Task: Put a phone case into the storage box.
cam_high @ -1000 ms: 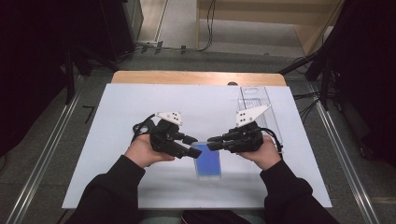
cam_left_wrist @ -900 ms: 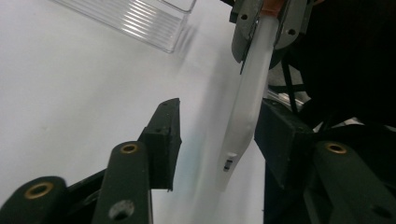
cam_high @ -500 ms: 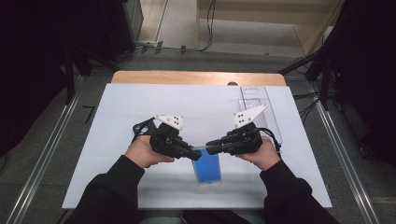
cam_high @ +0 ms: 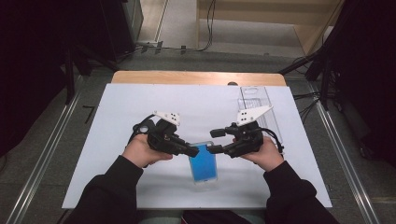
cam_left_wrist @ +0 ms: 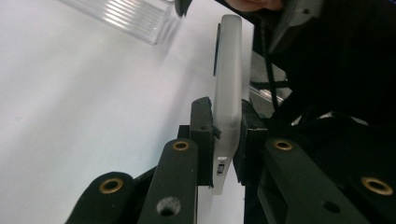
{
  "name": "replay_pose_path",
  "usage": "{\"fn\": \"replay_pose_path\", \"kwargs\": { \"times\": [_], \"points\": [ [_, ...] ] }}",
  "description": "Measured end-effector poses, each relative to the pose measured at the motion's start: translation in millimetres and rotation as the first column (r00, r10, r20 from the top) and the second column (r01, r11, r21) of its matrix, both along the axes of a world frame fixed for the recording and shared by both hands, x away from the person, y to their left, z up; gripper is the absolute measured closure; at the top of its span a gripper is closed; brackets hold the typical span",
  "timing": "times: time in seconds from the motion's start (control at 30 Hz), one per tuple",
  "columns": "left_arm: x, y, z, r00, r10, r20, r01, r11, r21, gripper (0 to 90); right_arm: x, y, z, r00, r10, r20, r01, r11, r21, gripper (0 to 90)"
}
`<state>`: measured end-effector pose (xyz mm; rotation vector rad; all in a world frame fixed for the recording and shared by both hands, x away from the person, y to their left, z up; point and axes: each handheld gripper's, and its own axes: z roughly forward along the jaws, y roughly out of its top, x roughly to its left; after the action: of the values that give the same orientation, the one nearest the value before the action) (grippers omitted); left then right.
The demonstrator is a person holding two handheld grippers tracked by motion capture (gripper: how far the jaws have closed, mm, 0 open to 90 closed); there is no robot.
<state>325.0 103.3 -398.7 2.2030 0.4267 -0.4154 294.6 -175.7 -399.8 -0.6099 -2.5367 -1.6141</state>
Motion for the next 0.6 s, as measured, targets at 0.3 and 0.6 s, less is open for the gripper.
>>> {"fn": "replay_pose_path", "kwargs": {
  "times": [0.3,0.6],
  "points": [
    [2.6,5.9,3.3,0.9888,0.149,0.015,-0.149,0.9871,0.057,80.4,-2.5,2.8,-7.2,0.9924,-0.123,-0.007,0.123,0.992,-0.037,0.0],
    [2.2,9.2,7.7,0.9529,0.303,0.015,-0.303,0.9503,0.072,80.3,-11.2,4.3,-26.2,0.9542,-0.289,-0.075,0.287,0.957,-0.036,0.0]
  ]
}}
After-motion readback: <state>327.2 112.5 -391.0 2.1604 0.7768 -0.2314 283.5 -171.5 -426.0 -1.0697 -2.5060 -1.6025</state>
